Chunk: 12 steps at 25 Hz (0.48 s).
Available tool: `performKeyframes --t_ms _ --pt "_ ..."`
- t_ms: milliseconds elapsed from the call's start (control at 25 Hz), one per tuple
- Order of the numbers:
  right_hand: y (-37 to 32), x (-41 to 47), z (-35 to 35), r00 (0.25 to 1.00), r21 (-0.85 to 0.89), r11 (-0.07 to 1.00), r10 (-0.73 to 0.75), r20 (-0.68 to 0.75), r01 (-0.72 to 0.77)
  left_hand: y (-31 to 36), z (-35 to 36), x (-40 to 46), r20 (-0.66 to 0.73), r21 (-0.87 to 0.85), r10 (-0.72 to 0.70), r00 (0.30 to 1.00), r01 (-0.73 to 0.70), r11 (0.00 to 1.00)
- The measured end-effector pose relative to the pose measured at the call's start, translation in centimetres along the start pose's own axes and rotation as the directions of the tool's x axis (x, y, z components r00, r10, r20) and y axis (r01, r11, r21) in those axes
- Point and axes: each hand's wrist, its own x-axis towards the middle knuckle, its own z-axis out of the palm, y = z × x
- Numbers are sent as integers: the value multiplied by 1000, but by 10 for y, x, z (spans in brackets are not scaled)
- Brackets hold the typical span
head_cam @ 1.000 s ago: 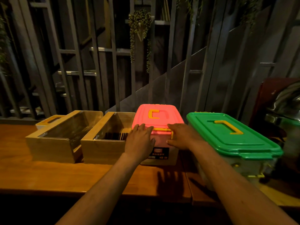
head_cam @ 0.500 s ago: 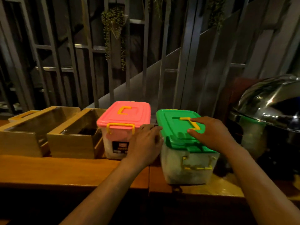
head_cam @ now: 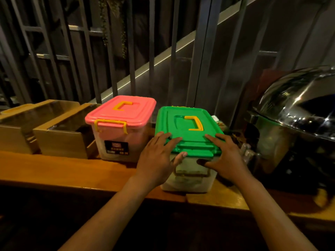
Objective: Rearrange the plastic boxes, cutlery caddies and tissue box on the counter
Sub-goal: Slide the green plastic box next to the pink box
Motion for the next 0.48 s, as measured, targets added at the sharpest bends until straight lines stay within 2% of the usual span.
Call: performKeyframes --t_ms 160,480 --pt "3 6 13 998 -1 1000 -23 -63 23 -8 3 5 -30 -2 25 999 -25 1000" --pt "-10 30 32 996 -47 999 -27 -85 23 -38 12 27 -27 7 22 999 -21 1000"
